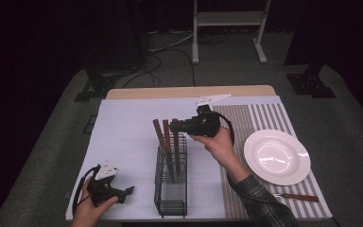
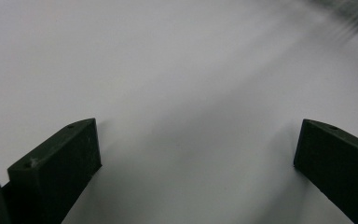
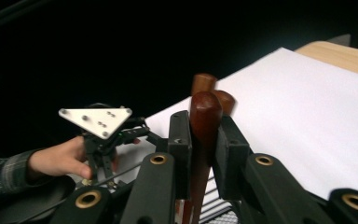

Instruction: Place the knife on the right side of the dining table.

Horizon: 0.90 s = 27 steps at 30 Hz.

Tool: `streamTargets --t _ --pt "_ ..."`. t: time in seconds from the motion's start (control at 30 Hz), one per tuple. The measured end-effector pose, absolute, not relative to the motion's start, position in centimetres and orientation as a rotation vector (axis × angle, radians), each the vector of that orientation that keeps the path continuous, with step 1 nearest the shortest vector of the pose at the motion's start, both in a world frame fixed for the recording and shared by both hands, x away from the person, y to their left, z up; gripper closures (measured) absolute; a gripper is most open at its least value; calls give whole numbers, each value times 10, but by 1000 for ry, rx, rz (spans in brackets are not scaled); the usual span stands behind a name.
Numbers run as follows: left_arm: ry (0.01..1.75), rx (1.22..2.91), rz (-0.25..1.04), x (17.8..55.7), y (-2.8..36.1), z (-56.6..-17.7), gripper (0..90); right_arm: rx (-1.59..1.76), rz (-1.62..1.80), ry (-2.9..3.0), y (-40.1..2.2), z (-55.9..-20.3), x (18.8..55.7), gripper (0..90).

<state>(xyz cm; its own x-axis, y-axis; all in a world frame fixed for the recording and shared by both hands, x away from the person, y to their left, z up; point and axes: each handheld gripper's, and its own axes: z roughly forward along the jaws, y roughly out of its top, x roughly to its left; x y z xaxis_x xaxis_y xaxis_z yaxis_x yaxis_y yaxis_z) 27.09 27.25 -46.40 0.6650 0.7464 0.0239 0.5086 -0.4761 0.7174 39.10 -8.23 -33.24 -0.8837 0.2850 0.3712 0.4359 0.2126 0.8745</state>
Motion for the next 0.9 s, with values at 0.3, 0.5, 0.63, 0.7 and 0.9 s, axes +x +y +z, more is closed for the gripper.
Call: streamTargets --t 0.3,0.5,0.63,0.7,0.9 --pt "965 2181 438 271 272 -464 0 -659 -1786 -2358 -83 -323 384 800" --pt "965 2181 437 271 272 -464 0 -651 -1821 -2353 -87 -316 383 799" --pt "965 2181 437 271 272 -464 0 -648 -1848 -2351 -90 -310 382 799" --pt "966 2181 437 271 272 -464 0 -645 -1859 -2353 -91 -306 381 800" --pt "965 2182 436 271 273 -464 0 -630 -1891 -2358 -93 -294 381 800"
